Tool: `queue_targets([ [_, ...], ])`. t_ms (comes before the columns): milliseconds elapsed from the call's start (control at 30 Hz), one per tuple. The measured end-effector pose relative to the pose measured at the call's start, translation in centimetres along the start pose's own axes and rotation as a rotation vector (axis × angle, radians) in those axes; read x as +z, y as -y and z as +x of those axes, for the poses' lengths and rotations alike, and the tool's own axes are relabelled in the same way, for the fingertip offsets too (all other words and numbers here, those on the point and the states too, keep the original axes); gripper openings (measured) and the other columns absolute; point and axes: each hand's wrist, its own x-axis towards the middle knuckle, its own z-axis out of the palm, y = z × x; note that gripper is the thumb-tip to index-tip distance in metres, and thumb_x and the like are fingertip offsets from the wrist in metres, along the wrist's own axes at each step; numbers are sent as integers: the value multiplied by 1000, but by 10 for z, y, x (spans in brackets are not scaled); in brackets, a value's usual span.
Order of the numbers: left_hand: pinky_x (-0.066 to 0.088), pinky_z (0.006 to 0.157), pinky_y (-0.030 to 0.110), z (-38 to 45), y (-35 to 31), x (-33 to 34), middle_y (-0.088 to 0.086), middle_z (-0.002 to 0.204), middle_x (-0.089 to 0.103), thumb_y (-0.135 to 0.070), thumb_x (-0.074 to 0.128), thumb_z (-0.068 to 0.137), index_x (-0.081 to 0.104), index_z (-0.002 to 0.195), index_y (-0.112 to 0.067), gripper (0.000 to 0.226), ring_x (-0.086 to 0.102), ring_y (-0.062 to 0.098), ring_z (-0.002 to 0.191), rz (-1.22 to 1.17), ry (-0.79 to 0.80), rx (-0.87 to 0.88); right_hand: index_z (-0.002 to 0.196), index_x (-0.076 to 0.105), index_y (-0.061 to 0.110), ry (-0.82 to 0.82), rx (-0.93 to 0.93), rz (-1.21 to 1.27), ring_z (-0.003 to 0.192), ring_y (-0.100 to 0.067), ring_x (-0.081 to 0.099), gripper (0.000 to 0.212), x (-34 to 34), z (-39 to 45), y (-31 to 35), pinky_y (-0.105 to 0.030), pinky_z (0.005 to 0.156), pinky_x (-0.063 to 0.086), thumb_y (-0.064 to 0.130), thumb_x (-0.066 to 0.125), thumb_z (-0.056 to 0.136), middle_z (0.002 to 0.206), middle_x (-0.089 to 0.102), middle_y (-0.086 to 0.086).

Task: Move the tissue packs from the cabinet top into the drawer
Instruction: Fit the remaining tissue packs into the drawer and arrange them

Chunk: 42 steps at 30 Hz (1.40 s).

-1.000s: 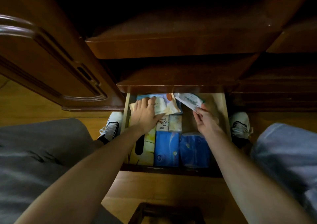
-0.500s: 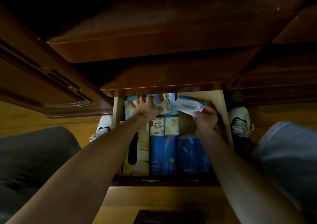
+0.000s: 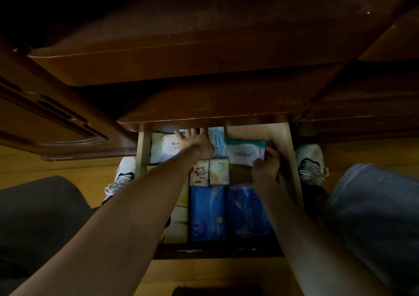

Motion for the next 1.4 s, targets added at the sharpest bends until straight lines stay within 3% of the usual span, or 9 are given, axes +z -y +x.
queue_targets([
  [200,-3,119,65,-5,7,0,16,158,26,-56,49,90,10,159,-22,86,14,37,150,-17,1,27,139,46,15,-29,-31,-56,129,-30,53,53,-2,-5,-9,-32,92,47,-9,53,92,141,53,-13],
  [467,7,120,62,-3,18,-3,11,157,31,-67,57,83,23,156,-28,90,20,34,148,-39,-16,89,128,61,9,57,-32,-270,116,-28,64,32,-11,-1,-1,-36,91,55,5,59,97,127,66,-12],
  [633,7,124,53,-31,28,3,9,139,53,-63,37,96,48,141,-21,63,39,27,138,-182,-297,121,124,64,-2,-91,-111,28,107,-31,68,34,-7,-16,17,-34,83,56,-7,57,91,121,69,-21],
  [767,22,119,45,-64,52,7,9,142,49,-46,39,100,51,138,-17,49,39,28,136,-135,-375,97,118,69,8,36,2,58,97,-23,71,33,8,-28,21,-35,83,60,-3,66,88,114,73,-13],
  [867,22,120,45,-82,77,8,12,159,29,-37,54,96,36,151,-15,61,27,32,146,-52,-250,123,117,67,17,173,-15,-60,92,-15,70,30,26,-40,22,-32,73,59,4,68,90,113,73,-7],
  [1000,39,109,38,-101,100,8,12,145,47,-13,60,88,42,146,-10,60,46,31,132,-225,-530,34,127,58,27,316,-146,-240,80,-9,69,46,55,-64,27,-22,52,54,8,71,88,109,69,2],
  [1200,33,113,49,-105,131,23,12,147,51,-23,48,98,58,136,-10,42,42,34,138,-205,-741,46,136,50,22,481,-359,-499,88,-15,70,54,101,-87,16,-33,70,62,6,72,89,132,64,-2],
  [1300,26,116,51,-106,145,37,6,158,39,-35,43,101,65,131,-21,39,32,33,145,-55,-665,88,125,58,25,439,-516,-798,79,-14,68,40,120,-93,7,-34,71,59,21,75,88,122,69,4],
  [1400,15,120,55,-105,144,39,4,162,33,-44,38,103,72,120,-27,42,24,34,149,12,-584,72,114,61,25,307,-640,-1018,98,-25,66,39,130,-90,2,-44,88,56,32,80,80,115,69,-2],
])
